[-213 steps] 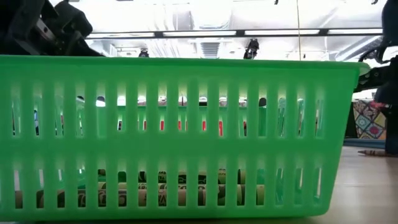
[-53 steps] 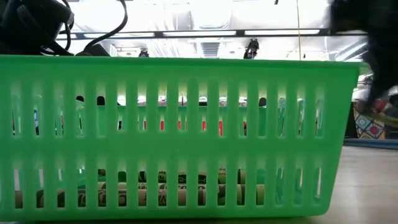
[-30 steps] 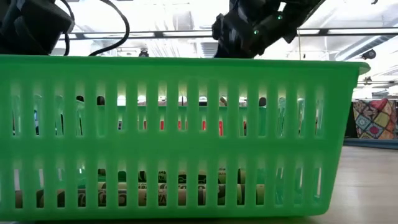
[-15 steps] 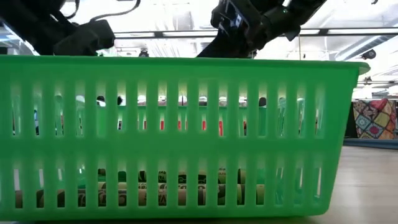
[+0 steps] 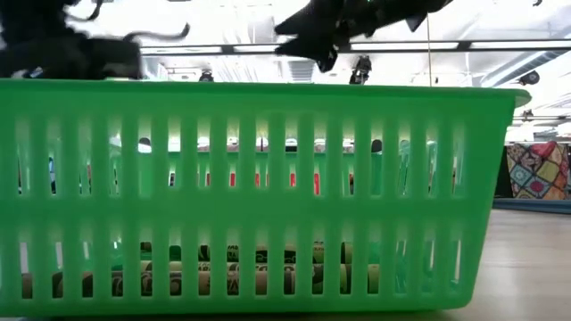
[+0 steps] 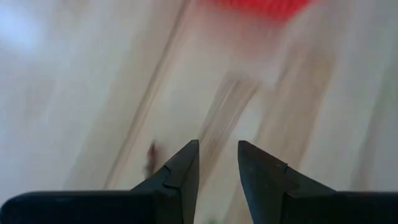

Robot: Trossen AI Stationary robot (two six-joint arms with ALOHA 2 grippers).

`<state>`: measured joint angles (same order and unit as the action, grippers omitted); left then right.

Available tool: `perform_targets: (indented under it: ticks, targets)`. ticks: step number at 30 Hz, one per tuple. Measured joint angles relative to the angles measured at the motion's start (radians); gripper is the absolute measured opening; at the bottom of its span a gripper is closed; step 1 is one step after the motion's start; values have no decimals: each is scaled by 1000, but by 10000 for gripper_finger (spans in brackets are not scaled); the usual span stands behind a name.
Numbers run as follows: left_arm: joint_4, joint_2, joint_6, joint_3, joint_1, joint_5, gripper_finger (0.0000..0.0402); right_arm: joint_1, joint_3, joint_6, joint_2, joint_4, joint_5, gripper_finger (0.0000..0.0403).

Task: Sort crayons
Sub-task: Put the brown crayon into the yellow bin

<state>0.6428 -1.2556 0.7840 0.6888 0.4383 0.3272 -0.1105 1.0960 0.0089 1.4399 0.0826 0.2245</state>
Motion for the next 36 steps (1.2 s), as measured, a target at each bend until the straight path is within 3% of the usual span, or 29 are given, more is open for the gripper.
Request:
perform_targets:
  ticks: [9,18,26,31,36]
  targets:
    - [11,3,49,-181,6,-6,94,-8,-9,-78,-30,-25,-25,186]
    - [-33,8,98,-256,6,0,89,-36,-9,-88,-15,11,-27,171]
    - [-104,7,74,-272,6,8,12,-34,-9,-58,-15,-1,-26,154]
    - [-118,27,91,-274,2,80,10,-34,-9,-60,-15,-38,-33,140]
    - [-98,68,26,-209,-65,218,3,-47,-10,-126,-13,-187,-204,129]
